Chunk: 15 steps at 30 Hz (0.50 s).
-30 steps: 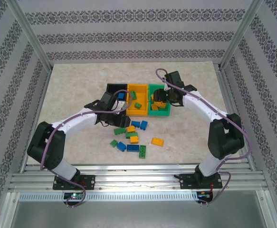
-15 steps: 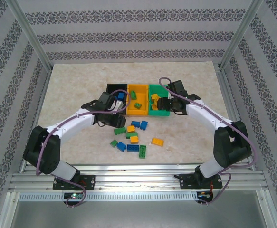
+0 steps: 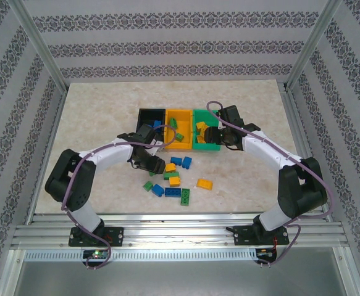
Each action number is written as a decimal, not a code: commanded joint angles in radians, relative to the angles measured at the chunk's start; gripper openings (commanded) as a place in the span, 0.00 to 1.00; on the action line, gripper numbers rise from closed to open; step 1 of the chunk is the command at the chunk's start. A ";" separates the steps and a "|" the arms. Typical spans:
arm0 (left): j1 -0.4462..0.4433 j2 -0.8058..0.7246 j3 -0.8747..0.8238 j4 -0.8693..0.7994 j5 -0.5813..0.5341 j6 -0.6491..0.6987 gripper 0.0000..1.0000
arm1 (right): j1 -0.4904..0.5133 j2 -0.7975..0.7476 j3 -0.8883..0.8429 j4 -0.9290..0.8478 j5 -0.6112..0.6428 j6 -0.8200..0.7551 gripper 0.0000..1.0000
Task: Sort the legos into containers by color
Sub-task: Pick up the lego from the center of the table.
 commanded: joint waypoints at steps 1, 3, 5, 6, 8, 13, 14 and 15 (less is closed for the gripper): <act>-0.034 0.030 0.042 -0.061 -0.045 0.036 0.56 | -0.001 -0.031 -0.018 0.014 0.020 0.021 0.59; -0.042 0.048 0.050 -0.071 -0.068 0.039 0.55 | -0.001 -0.034 -0.022 0.015 0.021 0.023 0.59; -0.046 0.064 0.059 -0.083 -0.086 0.041 0.47 | -0.002 -0.038 -0.025 0.017 0.023 0.024 0.59; -0.047 0.066 0.062 -0.086 -0.094 0.040 0.41 | -0.001 -0.040 -0.026 0.017 0.023 0.026 0.59; -0.047 0.060 0.065 -0.084 -0.101 0.034 0.34 | 0.000 -0.041 -0.028 0.016 0.023 0.025 0.59; -0.047 0.008 0.077 -0.073 -0.131 0.015 0.27 | -0.001 -0.048 -0.032 0.011 0.026 0.022 0.59; -0.047 -0.005 0.080 -0.069 -0.134 0.011 0.26 | -0.001 -0.050 -0.035 0.011 0.027 0.023 0.59; -0.048 -0.021 0.084 -0.063 -0.131 0.006 0.26 | -0.002 -0.051 -0.038 0.010 0.026 0.023 0.59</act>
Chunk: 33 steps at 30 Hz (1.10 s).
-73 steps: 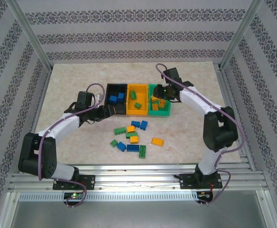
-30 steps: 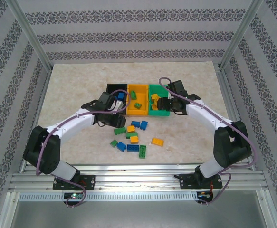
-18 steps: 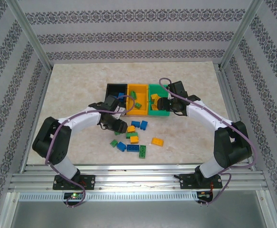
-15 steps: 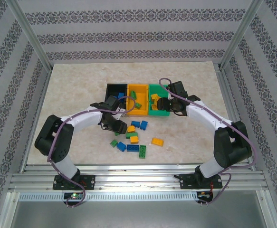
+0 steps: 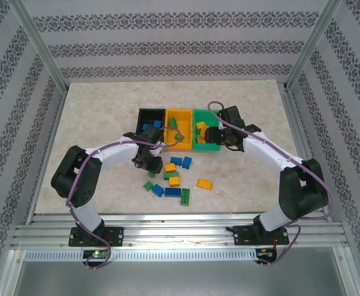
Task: Sort the legos into containers by color
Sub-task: Pick up the lego from the center of the table, then place the lego in the container.
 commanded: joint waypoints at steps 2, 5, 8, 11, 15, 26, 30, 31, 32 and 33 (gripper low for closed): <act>-0.010 -0.089 0.047 -0.009 -0.026 -0.019 0.25 | -0.001 -0.035 -0.027 0.004 0.022 0.007 0.59; -0.008 -0.110 0.085 0.016 -0.026 -0.032 0.25 | -0.001 -0.041 -0.042 0.012 0.016 0.011 0.59; 0.000 -0.089 0.144 0.059 -0.023 -0.048 0.25 | 0.000 -0.047 -0.059 0.020 0.012 0.016 0.59; 0.017 -0.019 0.254 0.082 -0.001 -0.076 0.25 | 0.002 -0.071 -0.091 0.037 -0.003 0.018 0.59; 0.028 0.120 0.459 0.051 0.009 -0.103 0.29 | 0.005 -0.113 -0.122 0.030 0.006 0.016 0.60; 0.040 0.363 0.809 -0.104 0.022 -0.072 0.47 | 0.012 -0.184 -0.188 -0.007 -0.015 0.009 0.60; 0.039 0.269 0.670 -0.018 0.027 -0.073 0.47 | 0.041 -0.192 -0.210 -0.018 -0.024 0.009 0.60; 0.040 0.242 0.626 0.007 0.034 -0.071 0.48 | 0.055 -0.193 -0.217 -0.020 -0.028 0.008 0.60; 0.039 0.218 0.589 0.030 0.037 -0.072 0.48 | 0.068 -0.195 -0.223 -0.023 -0.029 0.008 0.60; 0.039 0.190 0.549 0.057 0.040 -0.072 0.48 | 0.083 -0.199 -0.229 -0.024 -0.033 0.008 0.60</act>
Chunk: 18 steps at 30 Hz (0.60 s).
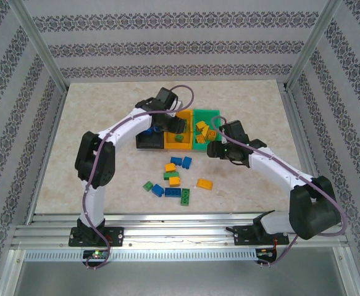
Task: Sort the legos into containers by color
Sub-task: Place the lego in the container, then pick up the lego from the bottom-center of the table.
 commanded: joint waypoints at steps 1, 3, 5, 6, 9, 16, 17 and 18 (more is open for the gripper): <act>0.011 -0.116 -0.107 0.092 0.027 0.006 0.48 | 0.048 -0.027 -0.030 -0.023 -0.030 0.000 0.60; 0.009 -0.165 -0.185 0.140 0.024 0.001 0.48 | 0.081 -0.032 -0.044 -0.028 -0.054 -0.008 0.60; 0.012 -0.214 -0.256 0.187 0.022 -0.005 0.48 | 0.116 -0.038 -0.054 -0.042 -0.072 -0.020 0.61; 0.012 -0.239 -0.294 0.215 0.020 -0.010 0.48 | 0.135 -0.038 -0.060 -0.062 -0.072 -0.025 0.60; 0.012 -0.300 -0.389 0.284 0.015 -0.019 0.48 | 0.180 -0.039 -0.080 -0.108 -0.058 -0.016 0.61; 0.012 -0.385 -0.514 0.366 -0.016 -0.023 0.49 | 0.254 0.023 -0.065 -0.180 -0.040 -0.039 0.64; 0.014 -0.394 -0.520 0.364 -0.025 -0.020 0.49 | 0.263 0.040 -0.054 -0.192 -0.043 -0.050 0.64; 0.015 -0.404 -0.523 0.360 -0.039 -0.017 0.50 | 0.273 0.062 -0.037 -0.213 -0.037 -0.062 0.64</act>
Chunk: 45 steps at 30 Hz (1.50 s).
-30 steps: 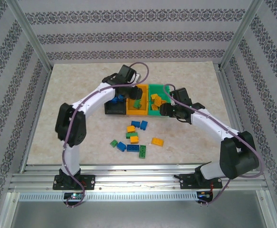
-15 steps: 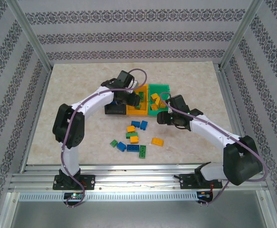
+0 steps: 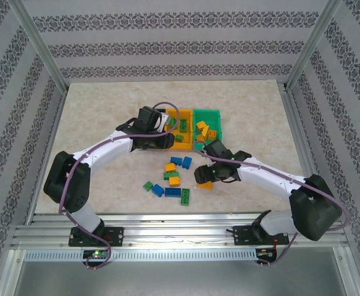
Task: Sort the legos into containers by color
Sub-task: Pick up the lego from the bottom-center of the table.
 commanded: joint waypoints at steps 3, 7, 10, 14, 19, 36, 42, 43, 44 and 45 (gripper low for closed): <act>0.030 -0.064 -0.019 0.048 -0.049 -0.004 0.50 | 0.055 0.108 0.101 -0.162 0.064 -0.081 0.64; 0.046 -0.077 -0.045 0.060 -0.025 -0.018 0.50 | 0.075 0.186 0.171 -0.261 0.121 -0.131 0.65; 0.046 -0.085 -0.068 0.075 -0.014 -0.030 0.50 | 0.084 0.218 0.193 -0.287 0.140 -0.154 0.65; 0.045 -0.092 -0.085 0.082 -0.015 -0.034 0.50 | 0.088 0.247 0.209 -0.284 0.128 -0.175 0.65; 0.049 -0.112 -0.103 0.080 -0.031 -0.024 0.50 | 0.092 0.318 0.247 -0.303 0.139 -0.188 0.65; 0.060 -0.113 -0.111 0.090 -0.012 -0.041 0.51 | 0.086 0.313 0.225 -0.236 0.152 -0.152 0.31; 0.061 -0.118 -0.112 0.083 -0.013 -0.046 0.51 | 0.023 0.201 0.154 -0.137 0.099 -0.086 0.29; 0.061 -0.120 -0.115 0.084 -0.014 -0.048 0.51 | 0.007 0.180 0.142 -0.120 0.086 -0.074 0.29; 0.060 -0.120 -0.117 0.084 -0.016 -0.050 0.51 | -0.007 0.163 0.136 -0.107 0.074 -0.062 0.28; 0.060 -0.122 -0.118 0.084 -0.017 -0.052 0.51 | -0.026 0.139 0.125 -0.088 0.060 -0.047 0.29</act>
